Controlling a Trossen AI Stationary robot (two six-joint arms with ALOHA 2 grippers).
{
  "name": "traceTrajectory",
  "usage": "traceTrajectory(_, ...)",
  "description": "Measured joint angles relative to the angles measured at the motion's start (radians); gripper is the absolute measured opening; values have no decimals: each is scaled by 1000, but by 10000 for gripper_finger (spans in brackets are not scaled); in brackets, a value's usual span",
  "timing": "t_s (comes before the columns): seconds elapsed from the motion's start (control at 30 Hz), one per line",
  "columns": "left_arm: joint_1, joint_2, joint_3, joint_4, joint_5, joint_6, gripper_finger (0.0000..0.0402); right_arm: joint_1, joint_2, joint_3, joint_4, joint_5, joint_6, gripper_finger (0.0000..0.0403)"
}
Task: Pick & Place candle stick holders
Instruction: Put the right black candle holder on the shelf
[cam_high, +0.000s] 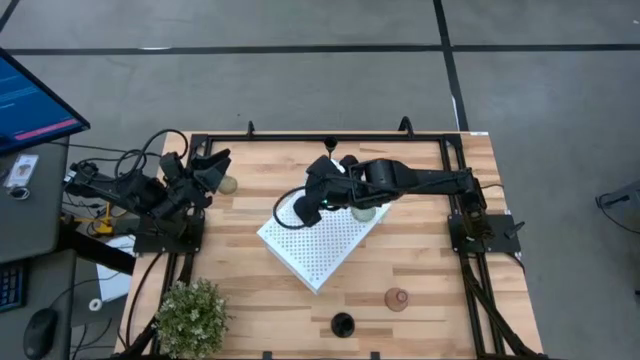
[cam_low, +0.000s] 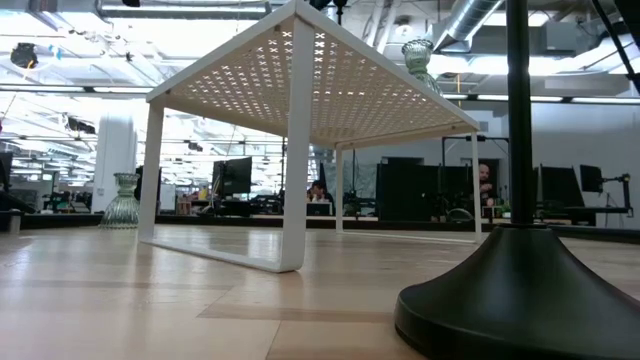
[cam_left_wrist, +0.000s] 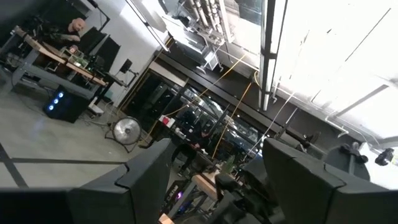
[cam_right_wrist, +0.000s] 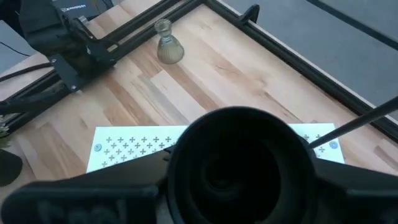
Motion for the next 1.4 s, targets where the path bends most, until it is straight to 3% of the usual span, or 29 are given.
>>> traceTrajectory(1.4,0,0,0,3,2,0,253,-13,-5,-45,30,-5,-60,95)
